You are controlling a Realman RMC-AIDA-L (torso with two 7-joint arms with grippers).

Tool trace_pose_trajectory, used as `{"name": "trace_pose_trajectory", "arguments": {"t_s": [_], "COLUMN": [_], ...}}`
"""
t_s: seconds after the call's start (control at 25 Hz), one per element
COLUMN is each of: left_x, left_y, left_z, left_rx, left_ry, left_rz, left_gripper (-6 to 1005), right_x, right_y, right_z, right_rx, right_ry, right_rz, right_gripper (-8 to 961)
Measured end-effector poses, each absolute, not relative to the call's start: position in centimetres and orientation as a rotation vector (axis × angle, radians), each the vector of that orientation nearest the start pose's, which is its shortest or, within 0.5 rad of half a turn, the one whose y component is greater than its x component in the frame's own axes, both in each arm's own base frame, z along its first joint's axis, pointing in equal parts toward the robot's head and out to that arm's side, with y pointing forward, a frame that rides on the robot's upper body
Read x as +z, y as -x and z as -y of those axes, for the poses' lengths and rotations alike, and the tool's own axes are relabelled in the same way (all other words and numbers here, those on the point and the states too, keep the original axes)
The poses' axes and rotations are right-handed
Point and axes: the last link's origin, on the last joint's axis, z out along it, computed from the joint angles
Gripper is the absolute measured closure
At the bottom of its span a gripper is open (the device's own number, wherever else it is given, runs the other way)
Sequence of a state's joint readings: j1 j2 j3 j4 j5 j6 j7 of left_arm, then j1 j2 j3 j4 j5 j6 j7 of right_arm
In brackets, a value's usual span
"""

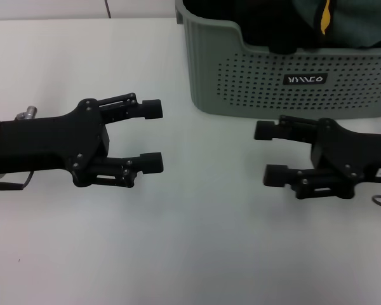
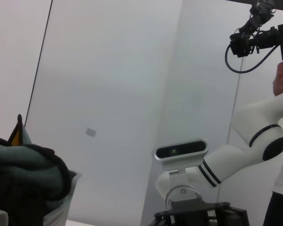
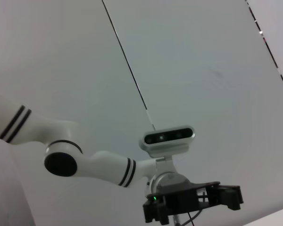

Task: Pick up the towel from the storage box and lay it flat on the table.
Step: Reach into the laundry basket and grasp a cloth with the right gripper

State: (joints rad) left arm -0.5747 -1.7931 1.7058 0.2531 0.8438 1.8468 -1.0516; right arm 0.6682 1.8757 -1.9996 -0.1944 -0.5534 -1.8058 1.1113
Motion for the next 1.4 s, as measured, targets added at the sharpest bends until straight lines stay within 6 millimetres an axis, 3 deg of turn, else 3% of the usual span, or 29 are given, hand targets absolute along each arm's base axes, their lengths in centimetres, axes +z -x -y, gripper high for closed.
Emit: {"name": "trace_pose_trajectory", "arguments": {"t_s": [0.24, 1.4], "left_x": [3.5, 3.9], "left_y": [24.3, 24.1], "left_z": [-29.2, -29.5], "left_rx": [-1.279, -1.276], "left_ry": [2.866, 2.859], "left_rz": [0.302, 0.260], "left_gripper": [113, 119], "right_x": [-0.9, -1.9], "right_y": [-20.0, -20.1], "right_z": [-30.4, -30.6], "right_rx": [1.381, 1.373], "right_ry": [2.944, 2.892], "right_rz": [-0.425, -0.522], "right_gripper": [109, 112]}}
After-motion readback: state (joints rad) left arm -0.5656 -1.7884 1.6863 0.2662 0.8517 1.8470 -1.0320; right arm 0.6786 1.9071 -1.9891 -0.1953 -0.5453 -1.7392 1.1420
